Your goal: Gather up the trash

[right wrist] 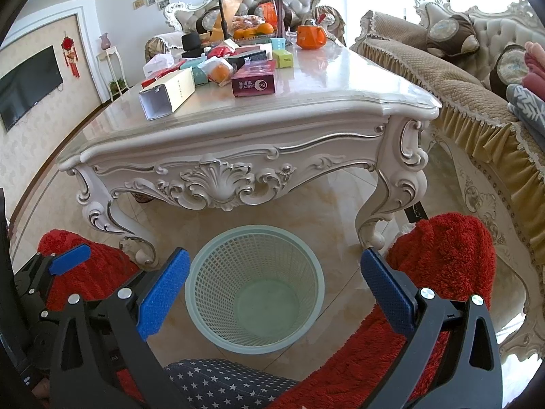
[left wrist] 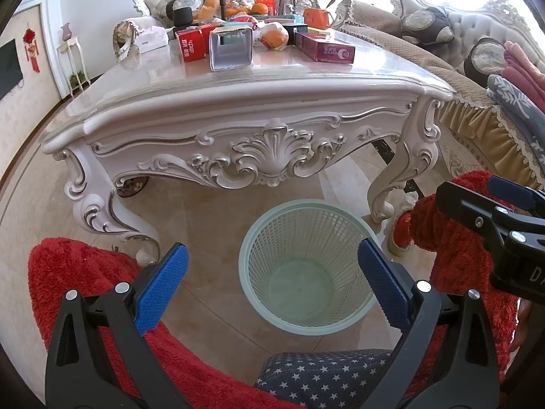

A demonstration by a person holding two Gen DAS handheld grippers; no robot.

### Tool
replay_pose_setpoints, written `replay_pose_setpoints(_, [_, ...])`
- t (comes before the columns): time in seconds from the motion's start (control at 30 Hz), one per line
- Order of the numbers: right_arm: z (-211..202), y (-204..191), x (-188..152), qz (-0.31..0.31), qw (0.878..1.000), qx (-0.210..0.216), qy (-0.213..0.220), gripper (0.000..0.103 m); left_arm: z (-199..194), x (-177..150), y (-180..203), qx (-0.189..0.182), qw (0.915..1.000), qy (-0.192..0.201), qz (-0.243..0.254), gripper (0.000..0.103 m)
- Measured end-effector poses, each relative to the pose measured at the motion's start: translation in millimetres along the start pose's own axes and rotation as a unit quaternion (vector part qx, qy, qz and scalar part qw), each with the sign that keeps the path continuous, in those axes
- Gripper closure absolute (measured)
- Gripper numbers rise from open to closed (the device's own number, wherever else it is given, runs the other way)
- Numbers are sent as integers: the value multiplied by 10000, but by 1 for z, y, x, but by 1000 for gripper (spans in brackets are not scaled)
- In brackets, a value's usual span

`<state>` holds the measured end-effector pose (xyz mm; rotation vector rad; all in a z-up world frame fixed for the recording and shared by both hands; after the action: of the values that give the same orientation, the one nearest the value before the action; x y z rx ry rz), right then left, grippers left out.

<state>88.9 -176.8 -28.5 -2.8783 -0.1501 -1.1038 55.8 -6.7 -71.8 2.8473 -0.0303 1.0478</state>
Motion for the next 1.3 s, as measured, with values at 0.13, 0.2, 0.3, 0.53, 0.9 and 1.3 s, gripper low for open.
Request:
replay_pose_setpoints(0.13, [0, 0, -1, 1, 10000, -2, -1, 6, 0, -1, 1, 1, 10000, -5, 10, 6])
replay_pose_setpoints(0.2, [0, 0, 0, 0, 10000, 0, -1, 6, 0, -1, 1, 4, 10000, -11, 9, 6])
replay_pose_setpoints(0.3, [0, 0, 0, -3, 10000, -2, -4, 6, 0, -2, 1, 6, 10000, -20, 12, 6])
replay_pose_setpoints(0.53, [2, 0, -4, -19, 10000, -6, -37, 6, 1, -2, 1, 6, 10000, -36, 30, 6])
replay_pose_setpoints(0.9, [-1, -3, 4, 46, 9995, 270, 165, 6, -3, 3, -7, 65, 9999, 81, -27, 6])
replay_pose_setpoints(1.3, [62, -14, 153, -559, 9935, -223, 971, 6, 15, 152, -55, 504, 9936, 1006, -126, 6])
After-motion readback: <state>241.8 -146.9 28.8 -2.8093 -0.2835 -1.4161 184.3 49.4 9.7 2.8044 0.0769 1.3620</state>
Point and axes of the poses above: each gripper's, at about its wrist camera, not at the fingertips, and z roughly the way its jaws point, y to its right, x to its top, the point moved 9 cm from there along z, roughly the way its jaws point, and after that the axes turned 7 degrees about -x, right-handed, at the moved point
